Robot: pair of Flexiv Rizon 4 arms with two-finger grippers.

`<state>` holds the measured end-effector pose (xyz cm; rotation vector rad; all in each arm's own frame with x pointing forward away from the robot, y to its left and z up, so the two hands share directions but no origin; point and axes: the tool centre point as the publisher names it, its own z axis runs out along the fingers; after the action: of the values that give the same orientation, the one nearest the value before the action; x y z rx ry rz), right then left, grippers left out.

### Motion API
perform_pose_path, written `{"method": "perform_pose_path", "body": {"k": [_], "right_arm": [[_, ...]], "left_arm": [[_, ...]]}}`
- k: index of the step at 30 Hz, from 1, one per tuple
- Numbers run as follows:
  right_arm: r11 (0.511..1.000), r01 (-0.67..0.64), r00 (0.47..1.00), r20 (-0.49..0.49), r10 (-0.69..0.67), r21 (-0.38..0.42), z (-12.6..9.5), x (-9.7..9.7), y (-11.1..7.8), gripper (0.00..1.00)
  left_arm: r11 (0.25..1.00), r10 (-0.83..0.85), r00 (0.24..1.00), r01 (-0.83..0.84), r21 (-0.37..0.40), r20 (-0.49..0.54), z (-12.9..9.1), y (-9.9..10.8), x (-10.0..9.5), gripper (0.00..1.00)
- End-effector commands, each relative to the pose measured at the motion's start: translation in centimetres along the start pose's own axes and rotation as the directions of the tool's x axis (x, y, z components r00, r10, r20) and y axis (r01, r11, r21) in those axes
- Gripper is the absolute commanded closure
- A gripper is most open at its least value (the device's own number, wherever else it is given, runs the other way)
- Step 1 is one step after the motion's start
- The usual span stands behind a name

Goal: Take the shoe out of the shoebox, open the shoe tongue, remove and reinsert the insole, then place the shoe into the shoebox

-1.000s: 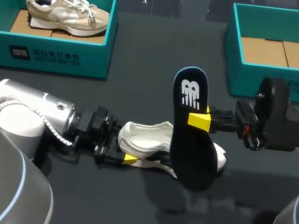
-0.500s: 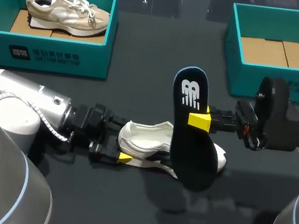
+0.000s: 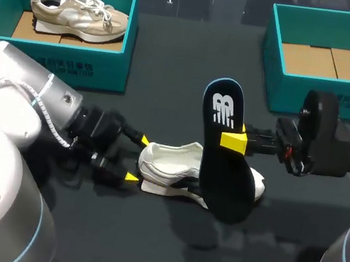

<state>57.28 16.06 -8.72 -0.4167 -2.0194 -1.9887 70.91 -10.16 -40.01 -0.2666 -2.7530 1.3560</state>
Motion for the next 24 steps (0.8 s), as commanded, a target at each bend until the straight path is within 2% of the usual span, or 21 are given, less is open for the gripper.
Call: {"method": "perform_pose_path", "body": {"k": [1, 10, 16, 24], "right_arm": [[1.000, 0.000, 1.000, 0.004, 0.000, -0.001, 0.1, 0.1, -0.1, 1.00], [1.000, 0.000, 1.000, 0.004, 0.000, -0.001, 0.1, 0.1, -0.1, 1.00], [1.000, 0.000, 1.000, 0.004, 0.000, -0.001, 0.1, 0.1, -0.1, 1.00], [1.000, 0.000, 1.000, 0.004, 0.000, -0.001, 0.1, 0.1, -0.1, 1.00]], "left_arm": [[0.978, 0.005, 1.000, -0.004, -0.208, 0.002, -1.0, -0.6, -0.1, 0.00], [0.917, 0.011, 1.000, -0.015, -0.399, -0.013, -2.3, -0.9, -0.3, 0.00], [0.869, -0.030, 0.999, 0.010, -0.496, -0.031, -2.8, -1.1, -1.0, 0.00], [0.796, -0.048, 0.997, 0.004, -0.605, -0.056, -2.5, -2.5, -2.1, 0.00]]}}
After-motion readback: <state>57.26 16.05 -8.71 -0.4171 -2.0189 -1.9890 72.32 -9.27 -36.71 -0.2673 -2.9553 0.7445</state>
